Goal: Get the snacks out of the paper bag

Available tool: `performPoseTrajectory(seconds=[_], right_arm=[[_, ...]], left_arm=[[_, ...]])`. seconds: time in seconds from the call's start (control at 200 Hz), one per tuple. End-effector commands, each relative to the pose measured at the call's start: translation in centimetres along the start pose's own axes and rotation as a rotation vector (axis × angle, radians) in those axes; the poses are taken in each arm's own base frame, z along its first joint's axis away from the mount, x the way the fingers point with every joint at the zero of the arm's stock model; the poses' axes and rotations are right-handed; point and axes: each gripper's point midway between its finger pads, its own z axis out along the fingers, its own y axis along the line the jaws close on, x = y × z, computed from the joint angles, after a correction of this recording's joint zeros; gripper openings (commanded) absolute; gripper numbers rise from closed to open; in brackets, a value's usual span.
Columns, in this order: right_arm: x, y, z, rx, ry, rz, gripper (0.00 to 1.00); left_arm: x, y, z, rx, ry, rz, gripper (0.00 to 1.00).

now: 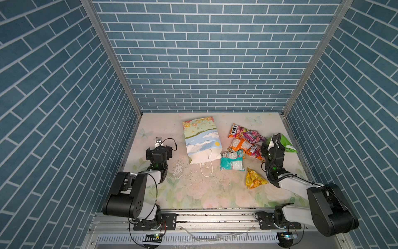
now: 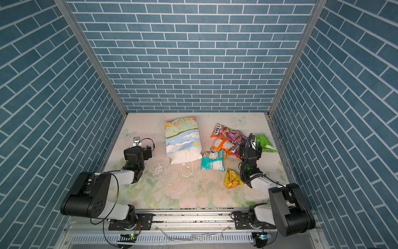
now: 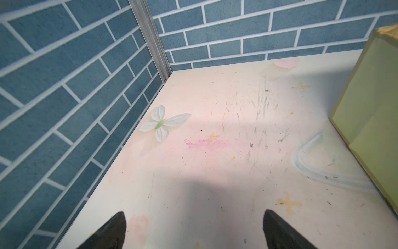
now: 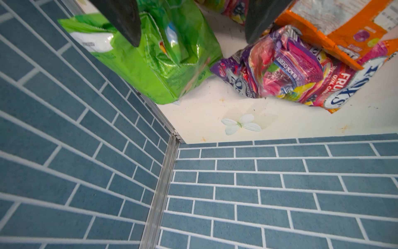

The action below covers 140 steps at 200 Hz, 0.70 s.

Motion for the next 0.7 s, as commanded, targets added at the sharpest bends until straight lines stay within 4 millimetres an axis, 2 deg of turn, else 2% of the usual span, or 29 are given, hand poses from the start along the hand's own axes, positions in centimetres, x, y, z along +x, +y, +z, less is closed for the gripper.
performPoseTrajectory(seconds=[0.0, 0.095, 0.295, 0.46, 0.62, 0.695], right_arm=[[-0.6, -1.3, -0.3, 0.016, -0.031, 0.019, 0.76], [-0.2, -1.4, -0.6, -0.002, -0.021, 0.02, 0.76], [2.3, -2.8, -0.3, 0.037, 0.012, 0.027, 0.76], [2.4, -3.0, 1.8, 0.058, 0.008, 0.01, 0.76], [4.9, -2.7, 3.8, 0.013, 0.11, 0.032, 0.76], [5.1, -2.6, 4.3, -0.033, 0.127, 0.055, 0.76]], left_arm=[[-1.4, 0.0, 0.5, 0.004, -0.04, -0.019, 1.0], [-1.5, -0.1, 0.9, 0.01, -0.024, -0.015, 1.0], [-1.5, -0.1, 0.9, 0.011, -0.021, -0.015, 1.0], [-1.4, -0.1, 0.9, 0.01, -0.02, -0.014, 1.0], [-1.4, -0.1, 0.9, 0.011, -0.02, -0.015, 1.0], [-1.5, -0.1, 0.9, 0.011, -0.021, -0.015, 1.0]])
